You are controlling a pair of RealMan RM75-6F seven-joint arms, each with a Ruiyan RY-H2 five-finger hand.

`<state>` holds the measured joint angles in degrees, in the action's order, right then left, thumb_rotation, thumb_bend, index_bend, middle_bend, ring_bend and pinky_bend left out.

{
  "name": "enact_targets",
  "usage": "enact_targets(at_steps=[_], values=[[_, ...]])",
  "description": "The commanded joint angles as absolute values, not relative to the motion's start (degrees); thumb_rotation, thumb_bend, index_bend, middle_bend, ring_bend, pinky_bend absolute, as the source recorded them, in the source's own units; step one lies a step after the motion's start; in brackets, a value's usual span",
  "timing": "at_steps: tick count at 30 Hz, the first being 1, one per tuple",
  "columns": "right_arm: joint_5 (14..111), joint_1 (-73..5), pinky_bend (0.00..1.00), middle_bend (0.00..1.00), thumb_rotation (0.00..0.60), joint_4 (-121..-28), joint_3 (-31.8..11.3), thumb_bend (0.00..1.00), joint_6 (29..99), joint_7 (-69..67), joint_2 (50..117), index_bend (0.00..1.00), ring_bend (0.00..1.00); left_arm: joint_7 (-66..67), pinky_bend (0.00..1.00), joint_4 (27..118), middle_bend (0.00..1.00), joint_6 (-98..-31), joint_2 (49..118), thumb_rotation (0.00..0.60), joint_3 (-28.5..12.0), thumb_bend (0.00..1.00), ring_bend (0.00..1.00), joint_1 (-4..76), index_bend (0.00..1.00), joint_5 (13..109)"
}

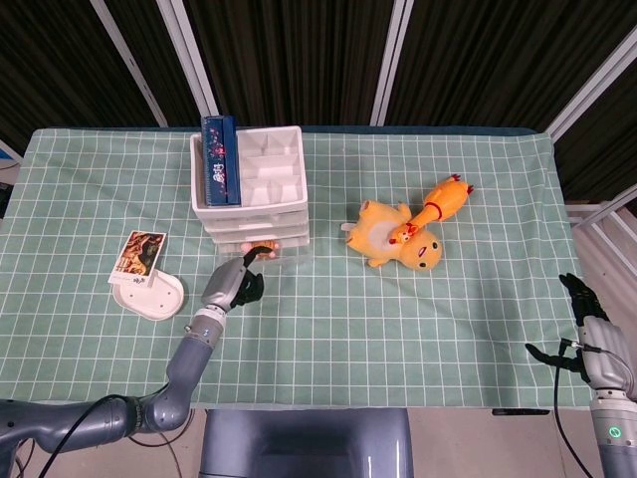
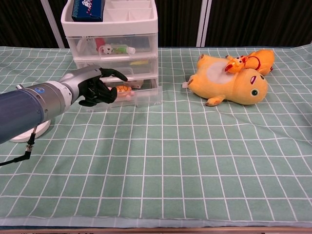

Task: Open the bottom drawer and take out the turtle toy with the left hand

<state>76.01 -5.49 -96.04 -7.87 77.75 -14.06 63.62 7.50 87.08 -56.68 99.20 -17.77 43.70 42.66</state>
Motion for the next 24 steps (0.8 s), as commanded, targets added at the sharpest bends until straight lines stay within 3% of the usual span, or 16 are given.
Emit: enact_targets(at_steps=[1,15,24], values=[[76.0,-5.5,0.18,0.0,0.6,-96.1,-7.9,0.13,77.7,-14.1,63.6,0.0,0.0,9.4,1.0,86.9,0.95,-56.7,98.5,0.6,-17.6,0.68,0.98,43.9,0.17,40.8],[75.7,-5.5,0.18,0.0,0.6,-96.4,-7.9,0.13,77.4,-14.1,63.4,0.0,0.0,14.4,1.0,87.4,0.95,-56.3,96.1,0.6,-17.2,0.68,0.98,43.8,0.2,31.8],[75.6,-5.5,0.18,0.0,0.6,-96.5,-7.9,0.13,77.4,-14.1,63.4,0.0,0.0,17.3,1.0,89.7,0.96,-56.1,93.6,0.6,-16.5,0.68,0.98,43.6,0.28,26.1]])
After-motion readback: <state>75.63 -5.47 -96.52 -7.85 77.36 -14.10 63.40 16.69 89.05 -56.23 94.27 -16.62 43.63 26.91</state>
